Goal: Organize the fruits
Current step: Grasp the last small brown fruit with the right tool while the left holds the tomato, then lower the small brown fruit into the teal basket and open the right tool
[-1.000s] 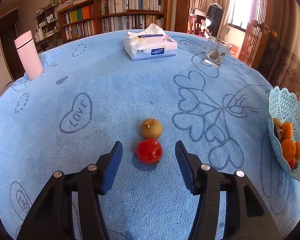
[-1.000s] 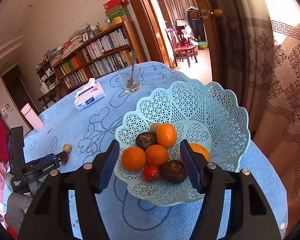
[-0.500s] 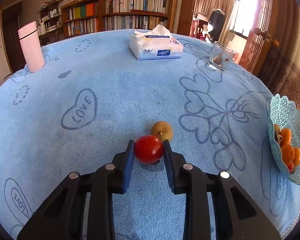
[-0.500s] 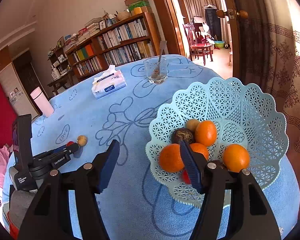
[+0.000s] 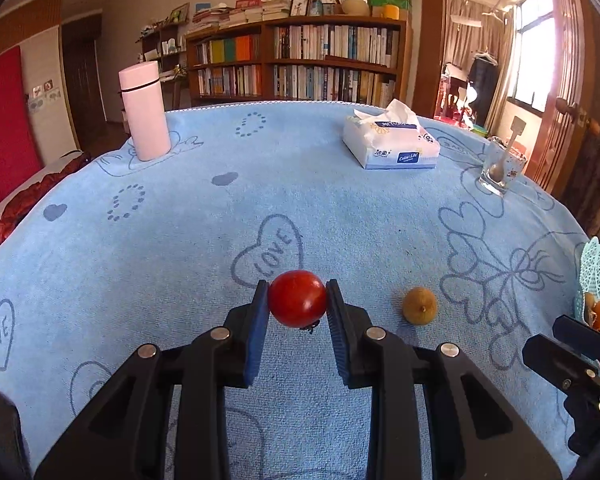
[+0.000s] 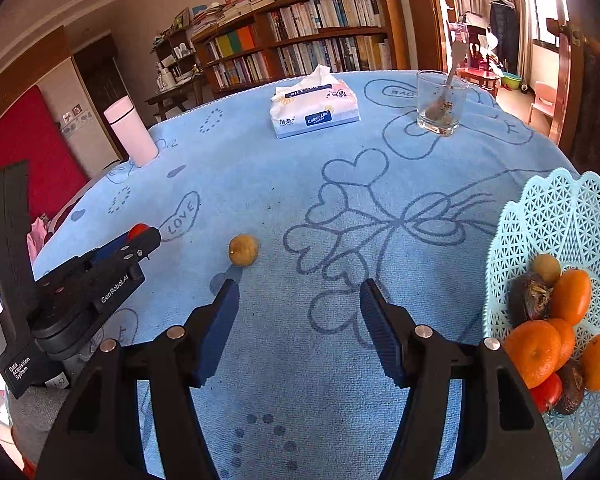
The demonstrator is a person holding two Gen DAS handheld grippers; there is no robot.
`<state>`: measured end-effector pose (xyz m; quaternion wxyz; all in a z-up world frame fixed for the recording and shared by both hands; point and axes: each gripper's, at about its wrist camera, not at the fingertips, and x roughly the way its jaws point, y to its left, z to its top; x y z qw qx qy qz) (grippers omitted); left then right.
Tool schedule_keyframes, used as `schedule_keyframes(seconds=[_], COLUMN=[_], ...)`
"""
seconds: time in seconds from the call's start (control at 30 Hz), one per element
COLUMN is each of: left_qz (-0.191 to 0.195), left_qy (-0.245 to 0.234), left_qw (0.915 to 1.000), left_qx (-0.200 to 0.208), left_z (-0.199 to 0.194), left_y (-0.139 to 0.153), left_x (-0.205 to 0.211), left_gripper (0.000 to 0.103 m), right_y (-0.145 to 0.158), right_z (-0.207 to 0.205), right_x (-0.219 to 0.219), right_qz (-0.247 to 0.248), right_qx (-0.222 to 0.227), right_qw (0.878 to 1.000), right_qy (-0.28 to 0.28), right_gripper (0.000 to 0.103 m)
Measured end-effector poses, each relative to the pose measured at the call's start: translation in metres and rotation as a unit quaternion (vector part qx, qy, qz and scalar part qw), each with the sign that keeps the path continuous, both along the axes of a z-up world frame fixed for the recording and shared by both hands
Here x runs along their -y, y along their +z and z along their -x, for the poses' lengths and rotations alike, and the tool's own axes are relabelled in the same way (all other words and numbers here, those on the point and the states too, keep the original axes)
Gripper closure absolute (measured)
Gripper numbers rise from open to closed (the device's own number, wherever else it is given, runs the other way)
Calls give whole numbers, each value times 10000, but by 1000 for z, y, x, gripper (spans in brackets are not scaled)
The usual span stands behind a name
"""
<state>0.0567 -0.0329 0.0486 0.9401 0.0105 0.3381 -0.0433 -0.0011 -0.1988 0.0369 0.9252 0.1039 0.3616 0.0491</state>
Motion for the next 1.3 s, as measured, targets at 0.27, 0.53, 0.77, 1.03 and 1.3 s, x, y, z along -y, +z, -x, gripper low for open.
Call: schedule_keyframes(seconds=[0.27,0.53,0.77,1.03,1.3], left_qz=[199,336,361,362,364], left_qy=[218,308,285,212,101], left_qw=[9996,9989,9989,9991,9992], left_qx=[-22,-69,-89,-109,-99], left_z=[-2,-4,-4,-3,0], left_y=[1,0,0,-2,-1], left_x=[-18,-26,-27,-23,-18], left_gripper=[74,74,74,74,74], right_y=[-14,-25,-31,-29,-13], right_z=[-40,-66,-79,-72,-46], right_x=[-34,-51,-59,-55,-35], right_qz=[210,386,452,442,301], right_qx=[-232,-404,-522,-483,-311], right_qw=[9989,9972,9959,9965,9986], right_qy=[348,497,581,517,297], right_gripper=[39,53,71,76,76])
